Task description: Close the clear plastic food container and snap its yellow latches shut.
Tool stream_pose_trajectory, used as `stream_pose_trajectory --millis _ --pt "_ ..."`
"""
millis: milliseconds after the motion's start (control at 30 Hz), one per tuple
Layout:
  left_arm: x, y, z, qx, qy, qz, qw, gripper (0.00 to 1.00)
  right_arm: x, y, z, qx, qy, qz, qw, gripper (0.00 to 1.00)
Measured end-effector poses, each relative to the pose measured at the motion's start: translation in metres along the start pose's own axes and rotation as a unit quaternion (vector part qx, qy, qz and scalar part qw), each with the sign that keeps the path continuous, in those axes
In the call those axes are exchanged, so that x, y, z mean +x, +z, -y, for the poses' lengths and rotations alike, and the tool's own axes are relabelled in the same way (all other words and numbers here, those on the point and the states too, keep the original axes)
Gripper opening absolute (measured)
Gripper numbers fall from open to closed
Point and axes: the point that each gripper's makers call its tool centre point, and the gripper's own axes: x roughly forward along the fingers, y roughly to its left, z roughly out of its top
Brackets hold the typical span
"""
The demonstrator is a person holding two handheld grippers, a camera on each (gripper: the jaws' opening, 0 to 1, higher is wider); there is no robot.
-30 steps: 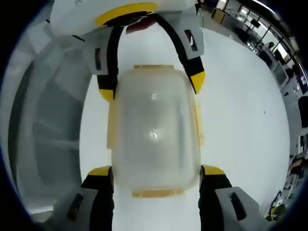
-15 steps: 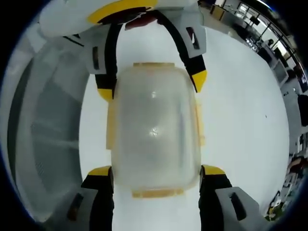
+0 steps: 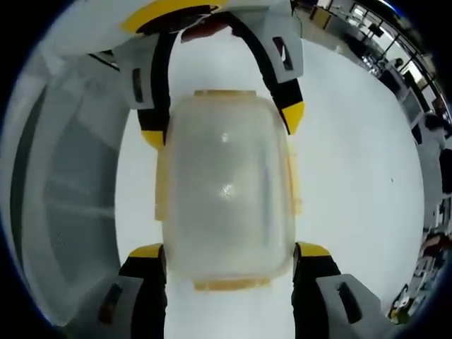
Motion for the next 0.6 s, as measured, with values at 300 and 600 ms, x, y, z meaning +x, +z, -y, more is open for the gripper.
stream_pose_trajectory --millis 300,600 --pt "0.002 0.0 -0.006 0.004 0.003 -0.003 1.0 0.82 0.0 -0.001 0.006 0.004 -0.002 -0.007 1.0 0.72" --pt "0.005 0.001 -0.018 0.003 0.005 -0.005 1.0 0.83 0.0 -0.001 0.017 0.001 -0.003 0.003 1.0 0.72"
